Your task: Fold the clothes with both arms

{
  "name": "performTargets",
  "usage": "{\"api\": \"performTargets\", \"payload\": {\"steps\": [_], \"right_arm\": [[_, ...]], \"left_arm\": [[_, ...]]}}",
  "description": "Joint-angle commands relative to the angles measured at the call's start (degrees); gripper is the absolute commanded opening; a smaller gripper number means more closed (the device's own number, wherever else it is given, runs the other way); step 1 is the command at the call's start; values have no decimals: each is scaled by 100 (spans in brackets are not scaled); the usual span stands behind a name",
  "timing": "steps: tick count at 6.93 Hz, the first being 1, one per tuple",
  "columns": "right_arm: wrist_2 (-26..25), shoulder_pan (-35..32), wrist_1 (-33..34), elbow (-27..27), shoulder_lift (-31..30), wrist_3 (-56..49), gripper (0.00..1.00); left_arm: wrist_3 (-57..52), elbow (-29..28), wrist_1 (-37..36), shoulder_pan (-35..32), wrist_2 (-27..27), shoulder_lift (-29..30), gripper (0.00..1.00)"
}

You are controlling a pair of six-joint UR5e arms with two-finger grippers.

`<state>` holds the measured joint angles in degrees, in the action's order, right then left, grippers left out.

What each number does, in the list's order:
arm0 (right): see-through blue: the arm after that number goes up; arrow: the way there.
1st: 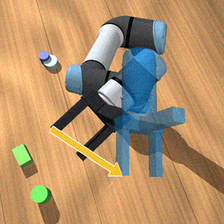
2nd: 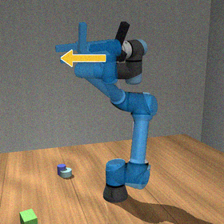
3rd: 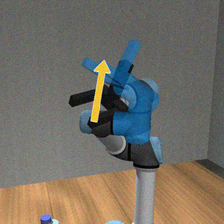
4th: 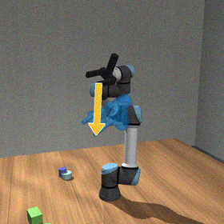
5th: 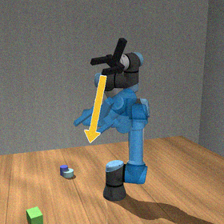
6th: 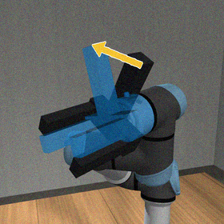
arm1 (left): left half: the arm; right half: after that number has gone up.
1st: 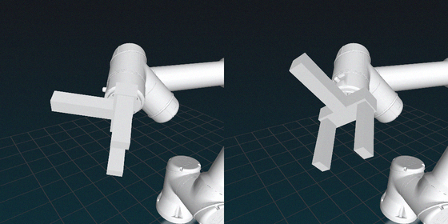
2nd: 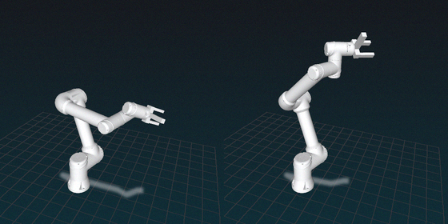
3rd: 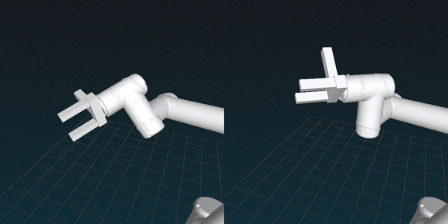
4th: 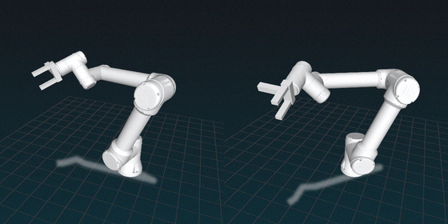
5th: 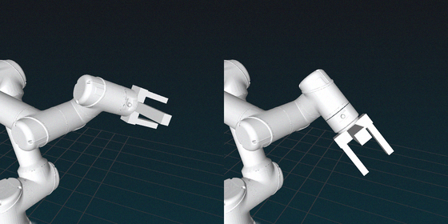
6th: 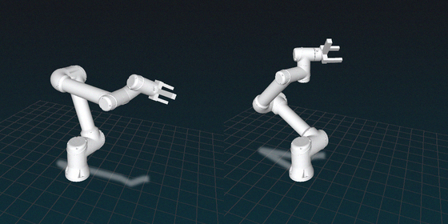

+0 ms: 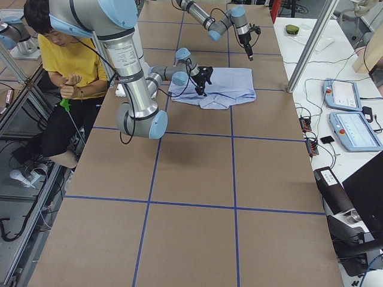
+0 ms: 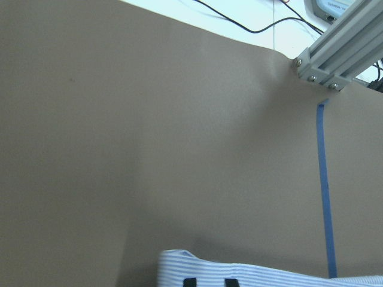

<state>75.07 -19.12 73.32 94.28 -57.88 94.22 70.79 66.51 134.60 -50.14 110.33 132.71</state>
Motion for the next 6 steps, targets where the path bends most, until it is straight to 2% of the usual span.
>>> {"api": "performTargets", "payload": {"steps": [1,2,4,5,6], "right_arm": [[7,110,600,81,187,-1321,100],[7,127,1065,125,354,-1754,100],[155,294,1140,222,356,-2283,100],[487,329,1306,301,347,-2303,100],[491,425,1577,319,452,-2503,100]], "left_arm": [[-338,590,-4,-303,481,-578,65],[-338,591,13,-303,490,-605,65],[-338,591,31,-303,481,-632,65],[-338,591,40,-303,481,-632,65],[-338,591,40,-295,481,-641,65]]}}
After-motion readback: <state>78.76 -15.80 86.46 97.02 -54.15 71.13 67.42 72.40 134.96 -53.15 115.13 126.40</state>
